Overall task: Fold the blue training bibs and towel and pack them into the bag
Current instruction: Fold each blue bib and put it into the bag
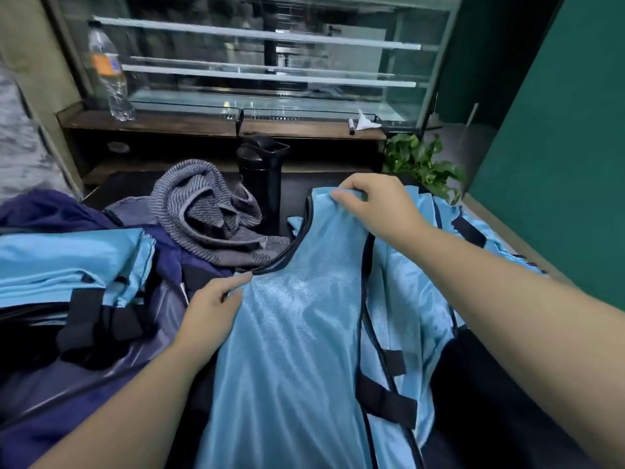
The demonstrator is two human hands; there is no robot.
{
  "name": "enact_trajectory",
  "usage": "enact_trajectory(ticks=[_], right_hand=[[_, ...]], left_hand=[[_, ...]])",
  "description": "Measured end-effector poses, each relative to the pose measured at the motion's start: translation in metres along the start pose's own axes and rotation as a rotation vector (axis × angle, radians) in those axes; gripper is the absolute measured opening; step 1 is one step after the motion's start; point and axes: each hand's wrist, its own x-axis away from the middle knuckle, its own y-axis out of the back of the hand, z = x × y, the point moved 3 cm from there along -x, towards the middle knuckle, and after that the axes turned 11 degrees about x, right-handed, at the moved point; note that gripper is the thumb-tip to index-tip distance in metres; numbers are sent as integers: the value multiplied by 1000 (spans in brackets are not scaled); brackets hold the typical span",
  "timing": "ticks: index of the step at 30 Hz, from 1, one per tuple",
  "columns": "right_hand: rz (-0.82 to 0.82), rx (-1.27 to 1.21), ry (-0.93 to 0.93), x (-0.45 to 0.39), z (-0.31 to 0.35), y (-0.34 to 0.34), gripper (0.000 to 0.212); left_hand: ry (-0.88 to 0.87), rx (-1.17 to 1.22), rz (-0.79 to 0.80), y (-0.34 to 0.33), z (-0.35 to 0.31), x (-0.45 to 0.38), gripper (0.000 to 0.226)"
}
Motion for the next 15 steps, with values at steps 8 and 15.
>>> enact_trajectory(ticks=[8,15], right_hand=[[195,-64,246,101,28,-7,13],[343,2,136,177,4,-15,17]], left_hand=[[16,-93,-8,-1,-2,-1,36],[24,-116,-16,-2,-4,2,34]])
